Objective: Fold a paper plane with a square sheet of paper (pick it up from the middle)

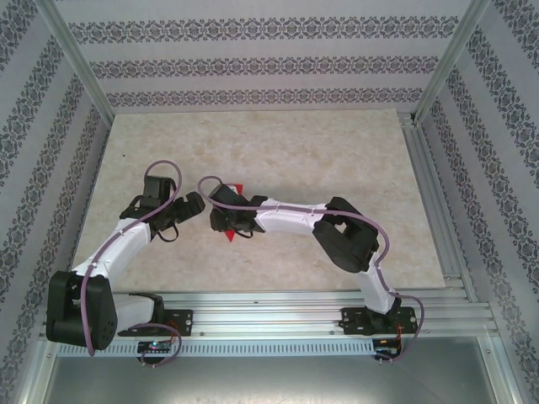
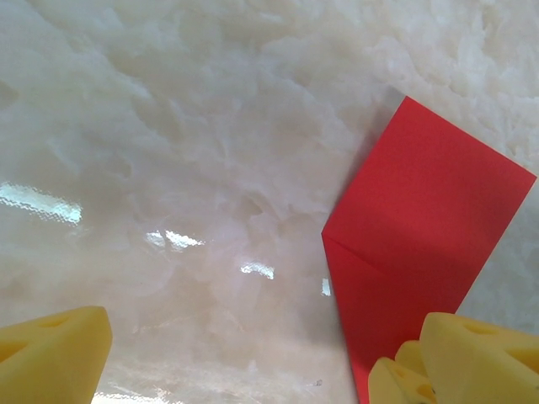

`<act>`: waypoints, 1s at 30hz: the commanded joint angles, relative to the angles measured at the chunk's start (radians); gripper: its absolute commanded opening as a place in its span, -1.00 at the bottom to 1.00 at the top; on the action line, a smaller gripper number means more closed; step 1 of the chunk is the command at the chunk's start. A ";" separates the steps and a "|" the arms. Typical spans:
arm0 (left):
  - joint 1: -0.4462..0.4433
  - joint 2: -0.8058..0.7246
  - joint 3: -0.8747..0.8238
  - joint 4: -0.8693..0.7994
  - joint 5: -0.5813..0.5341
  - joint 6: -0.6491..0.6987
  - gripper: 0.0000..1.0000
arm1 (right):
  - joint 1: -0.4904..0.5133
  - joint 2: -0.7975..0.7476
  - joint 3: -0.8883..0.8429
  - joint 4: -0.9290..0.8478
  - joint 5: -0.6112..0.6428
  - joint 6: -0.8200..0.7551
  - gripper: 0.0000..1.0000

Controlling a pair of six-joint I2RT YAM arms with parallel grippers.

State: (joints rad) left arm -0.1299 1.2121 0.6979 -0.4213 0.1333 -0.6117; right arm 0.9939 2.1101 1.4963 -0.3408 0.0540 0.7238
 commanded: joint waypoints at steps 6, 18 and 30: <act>0.013 0.030 -0.006 0.070 0.080 -0.005 0.91 | -0.056 0.009 -0.051 -0.041 0.001 -0.005 -0.33; 0.011 0.058 -0.008 0.108 0.190 0.022 0.91 | -0.115 -0.080 -0.227 -0.002 -0.127 -0.175 -0.35; -0.131 0.133 -0.042 0.197 0.275 -0.017 0.89 | -0.231 -0.274 -0.595 0.250 -0.356 -0.276 -0.28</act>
State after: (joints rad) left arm -0.2184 1.3327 0.6765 -0.2989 0.3695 -0.6052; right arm 0.7700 1.8366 0.9569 -0.0948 -0.2607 0.4885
